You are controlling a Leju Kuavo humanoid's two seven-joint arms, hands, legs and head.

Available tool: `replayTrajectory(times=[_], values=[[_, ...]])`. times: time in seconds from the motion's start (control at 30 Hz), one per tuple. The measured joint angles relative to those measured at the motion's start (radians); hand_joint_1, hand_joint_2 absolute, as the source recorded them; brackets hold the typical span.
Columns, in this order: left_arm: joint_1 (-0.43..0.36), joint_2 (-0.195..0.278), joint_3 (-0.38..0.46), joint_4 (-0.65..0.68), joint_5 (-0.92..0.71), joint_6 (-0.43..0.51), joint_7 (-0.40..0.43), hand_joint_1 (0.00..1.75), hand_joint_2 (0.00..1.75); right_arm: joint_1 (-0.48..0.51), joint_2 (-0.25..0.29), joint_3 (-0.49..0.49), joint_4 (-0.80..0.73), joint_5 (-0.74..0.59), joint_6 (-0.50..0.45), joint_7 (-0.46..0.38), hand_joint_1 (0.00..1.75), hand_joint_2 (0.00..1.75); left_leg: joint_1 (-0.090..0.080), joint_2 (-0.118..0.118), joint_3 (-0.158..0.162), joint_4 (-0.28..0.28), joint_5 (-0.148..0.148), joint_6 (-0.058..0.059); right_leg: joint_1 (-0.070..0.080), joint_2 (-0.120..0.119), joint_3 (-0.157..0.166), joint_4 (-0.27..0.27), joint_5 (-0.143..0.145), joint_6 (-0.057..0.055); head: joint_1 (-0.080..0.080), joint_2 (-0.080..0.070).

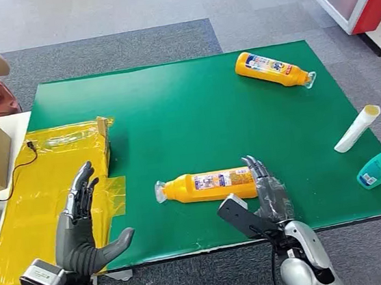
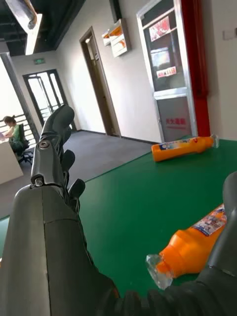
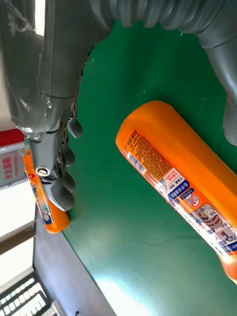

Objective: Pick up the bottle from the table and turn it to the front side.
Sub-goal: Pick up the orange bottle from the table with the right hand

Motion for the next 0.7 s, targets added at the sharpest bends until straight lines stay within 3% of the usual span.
replayTrajectory(times=[0.37, 0.7], values=[[-0.032, 0.002, -0.03, 0.0, 0.0, -0.003, 0.002, 0.0, 1.75, -0.039, 0.0, 0.016, 0.062, 0.004, 0.014, 0.006, 0.0, 1.75, 0.0, 0.0, 0.0, 0.0, 0.0, 0.0, 0.0, 0.0, 0.0, 0.0, 0.0, 0.0, 0.0, 0.0], [-0.147, 0.006, -0.13, 0.016, 0.006, -0.027, 0.019, 0.0, 1.75, -0.173, 0.006, 0.026, 0.318, -0.026, 0.034, 0.009, 0.0, 1.75, 0.0, 0.0, 0.0, 0.0, 0.002, 0.002, 0.0, 0.0, 0.0, 0.0, 0.002, 0.002, 0.0, 0.0]])
